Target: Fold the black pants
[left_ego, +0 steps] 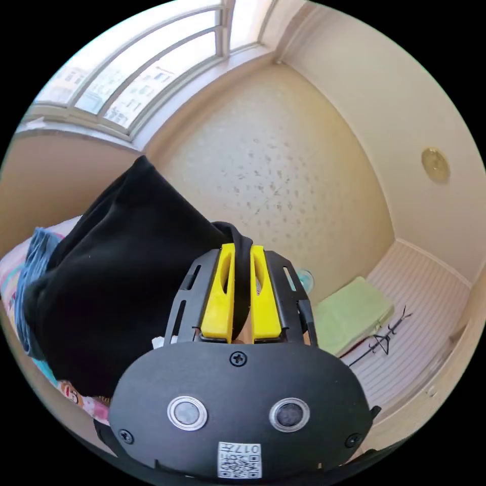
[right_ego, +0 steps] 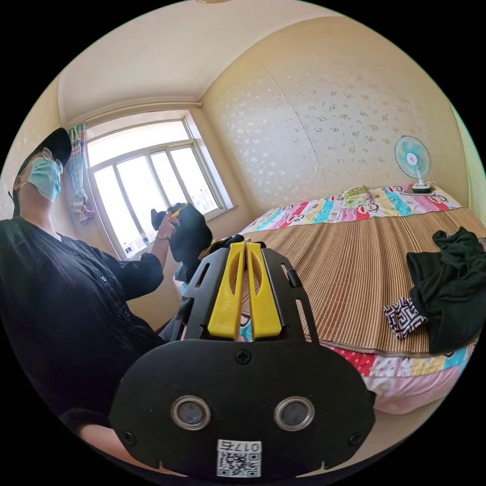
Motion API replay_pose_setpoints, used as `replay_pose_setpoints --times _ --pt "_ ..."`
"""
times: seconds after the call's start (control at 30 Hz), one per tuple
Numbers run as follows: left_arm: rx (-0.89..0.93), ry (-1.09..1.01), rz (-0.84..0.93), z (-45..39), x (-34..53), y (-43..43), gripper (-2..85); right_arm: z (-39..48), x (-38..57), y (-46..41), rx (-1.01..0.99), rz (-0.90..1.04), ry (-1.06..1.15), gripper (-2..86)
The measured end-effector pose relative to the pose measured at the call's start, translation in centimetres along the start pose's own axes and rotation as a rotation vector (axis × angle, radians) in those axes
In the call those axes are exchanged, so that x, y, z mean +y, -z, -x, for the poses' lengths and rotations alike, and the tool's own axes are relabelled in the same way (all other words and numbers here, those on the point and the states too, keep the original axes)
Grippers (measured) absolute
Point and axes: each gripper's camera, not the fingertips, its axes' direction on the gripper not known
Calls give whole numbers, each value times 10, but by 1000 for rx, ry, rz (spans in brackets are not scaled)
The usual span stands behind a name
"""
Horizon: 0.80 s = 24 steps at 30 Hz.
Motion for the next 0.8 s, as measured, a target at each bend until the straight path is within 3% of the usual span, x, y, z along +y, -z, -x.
replay_pose_setpoints --times 0.1,0.2,0.3,0.4,0.43,0.5,0.6,0.67,0.8 --pt "211 -290 89 -79 23 -40 52 -2 1 -10 -58 -64 -32 5" --pt "412 -386 320 -125 98 -95 54 -6 2 -30 -77 -24 -67 5" --pt "387 -432 595 -137 218 -165 63 -19 8 -52 -44 90 -93 5" --pt "247 -245 940 -97 347 -219 67 -41 18 -75 61 205 -196 7" --pt "283 -183 1012 -79 384 -214 62 -48 19 -83 64 249 -224 8" --pt "311 -85 1015 -55 411 -189 52 -52 18 -94 56 292 -247 13" --pt "222 -26 884 -27 406 -128 55 -49 14 -111 53 366 -217 24" --pt "114 -60 771 -19 384 -92 64 -46 9 -134 80 442 -175 33" --pt "-307 -13 479 6 323 -15 93 -45 -27 -211 4 568 -87 58"
